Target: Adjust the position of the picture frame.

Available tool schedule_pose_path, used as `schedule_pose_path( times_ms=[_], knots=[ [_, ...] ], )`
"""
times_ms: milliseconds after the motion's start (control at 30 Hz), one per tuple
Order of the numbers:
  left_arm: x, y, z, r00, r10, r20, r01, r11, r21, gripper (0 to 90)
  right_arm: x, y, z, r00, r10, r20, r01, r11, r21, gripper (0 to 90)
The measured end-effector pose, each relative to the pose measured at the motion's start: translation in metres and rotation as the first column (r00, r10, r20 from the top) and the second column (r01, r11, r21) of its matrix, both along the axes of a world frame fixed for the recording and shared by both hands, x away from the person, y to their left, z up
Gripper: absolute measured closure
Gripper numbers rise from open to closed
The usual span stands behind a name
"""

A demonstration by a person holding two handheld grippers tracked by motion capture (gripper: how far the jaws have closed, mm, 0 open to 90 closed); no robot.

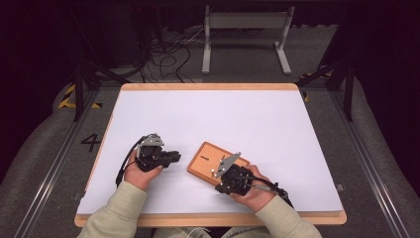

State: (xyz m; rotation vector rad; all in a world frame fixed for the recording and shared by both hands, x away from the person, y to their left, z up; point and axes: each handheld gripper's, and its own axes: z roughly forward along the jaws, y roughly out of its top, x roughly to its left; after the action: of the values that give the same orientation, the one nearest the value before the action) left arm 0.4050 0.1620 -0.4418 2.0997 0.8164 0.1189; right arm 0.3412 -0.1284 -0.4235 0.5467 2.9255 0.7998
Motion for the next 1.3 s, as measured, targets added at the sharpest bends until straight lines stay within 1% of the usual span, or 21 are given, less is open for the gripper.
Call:
schedule_pose_path(
  times_ms=[67, 167, 267, 300, 367, 500, 600, 633, 700, 800, 867, 967, 1067, 1100, 1133, 1200, 1233, 1267, 1300],
  knots=[
    [0.000, 0.000, 0.000, 1.0000, -0.001, -0.001, 0.001, 1.0000, 0.000, 78.5, 0.001, -0.004, 0.000, 0.9999, -0.010, 0.010, 0.010, 1.000, -0.005, 90.0],
    [0.000, -0.001, 0.000, 1.0000, -0.004, 0.001, 0.004, 1.0000, 0.002, 78.5, 0.003, -0.012, 0.001, 0.9988, -0.032, 0.036, 0.033, 0.999, -0.019, 90.0],
    [0.001, -0.001, 0.000, 0.9999, -0.012, 0.004, 0.012, 0.9999, 0.007, 78.5, 0.007, -0.021, 0.000, 0.9967, -0.062, 0.054, 0.064, 0.997, -0.033, 90.0],
    [0.000, -0.002, 0.000, 1.0000, -0.008, 0.000, 0.008, 1.0000, 0.004, 78.5, 0.008, -0.025, -0.001, 0.9959, -0.073, 0.054, 0.075, 0.997, -0.037, 90.0],
    [0.001, -0.002, 0.000, 0.9999, -0.011, 0.003, 0.011, 0.9999, 0.005, 78.5, 0.012, -0.032, -0.001, 0.9936, -0.097, 0.059, 0.099, 0.995, -0.031, 90.0],
    [0.001, -0.003, 0.000, 0.9998, -0.018, 0.005, 0.018, 0.9998, 0.012, 78.4, 0.016, -0.043, 0.000, 0.9892, -0.124, 0.078, 0.126, 0.992, -0.020, 90.0],
    [0.001, -0.004, 0.000, 0.9999, -0.015, 0.000, 0.015, 0.9999, 0.008, 78.3, 0.019, -0.050, 0.000, 0.9842, -0.151, 0.093, 0.153, 0.988, -0.014, 90.0],
    [0.001, -0.005, 0.000, 0.9999, -0.016, -0.001, 0.016, 0.9998, 0.009, 78.3, 0.020, -0.051, 0.000, 0.9842, -0.150, 0.094, 0.152, 0.988, -0.011, 90.0],
    [0.001, -0.005, 0.000, 0.9998, -0.018, 0.001, 0.018, 0.9998, 0.011, 78.3, 0.021, -0.055, 0.000, 0.9808, -0.165, 0.105, 0.167, 0.986, -0.009, 90.0],
    [0.001, -0.005, 0.000, 0.9998, -0.018, 0.002, 0.018, 0.9998, 0.009, 78.2, 0.022, -0.058, 0.000, 0.9792, -0.171, 0.110, 0.172, 0.985, -0.002, 90.0],
    [0.001, -0.005, 0.000, 0.9998, -0.019, 0.003, 0.019, 0.9998, 0.009, 78.3, 0.022, -0.058, 0.000, 0.9769, -0.175, 0.122, 0.177, 0.984, -0.005, 90.0],
    [0.001, -0.005, 0.000, 0.9998, -0.018, 0.004, 0.018, 0.9998, 0.008, 78.3, 0.023, -0.060, 0.000, 0.9694, -0.188, 0.158, 0.192, 0.981, -0.014, 90.0],
    [0.001, -0.005, 0.000, 0.9999, -0.016, 0.001, 0.016, 0.9999, 0.006, 78.2, 0.024, -0.062, 0.000, 0.9720, -0.189, 0.140, 0.191, 0.982, -0.004, 90.0],
    [0.001, -0.005, 0.000, 0.9999, -0.015, 0.000, 0.015, 0.9999, 0.006, 78.2, 0.025, -0.064, 0.001, 0.9726, -0.188, 0.137, 0.189, 0.982, 0.003, 90.0],
    [0.001, -0.005, 0.000, 0.9999, -0.015, 0.000, 0.015, 0.9999, 0.005, 78.2, 0.025, -0.066, 0.003, 0.9740, -0.193, 0.120, 0.190, 0.981, 0.031, 90.0],
    [0.001, -0.005, 0.000, 0.9999, -0.016, 0.002, 0.016, 0.9999, 0.004, 78.0, 0.026, -0.071, 0.008, 0.9739, -0.201, 0.106, 0.193, 0.978, 0.081, 90.0],
    [0.001, -0.005, 0.000, 0.9999, -0.016, 0.002, 0.016, 0.9999, 0.004, 77.7, 0.026, -0.073, 0.010, 0.9727, -0.206, 0.106, 0.196, 0.975, 0.100, 90.0],
    [0.001, -0.005, 0.001, 0.9998, -0.019, 0.005, 0.019, 0.9998, 0.004, 77.7, 0.026, -0.073, 0.010, 0.9727, -0.206, 0.106, 0.196, 0.975, 0.100, 90.0],
    [0.001, -0.006, 0.002, 0.9999, -0.016, 0.004, 0.016, 0.9999, 0.002, 77.1, 0.027, -0.077, 0.014, 0.9713, -0.211, 0.109, 0.197, 0.972, 0.130, 90.0]
  ],
)
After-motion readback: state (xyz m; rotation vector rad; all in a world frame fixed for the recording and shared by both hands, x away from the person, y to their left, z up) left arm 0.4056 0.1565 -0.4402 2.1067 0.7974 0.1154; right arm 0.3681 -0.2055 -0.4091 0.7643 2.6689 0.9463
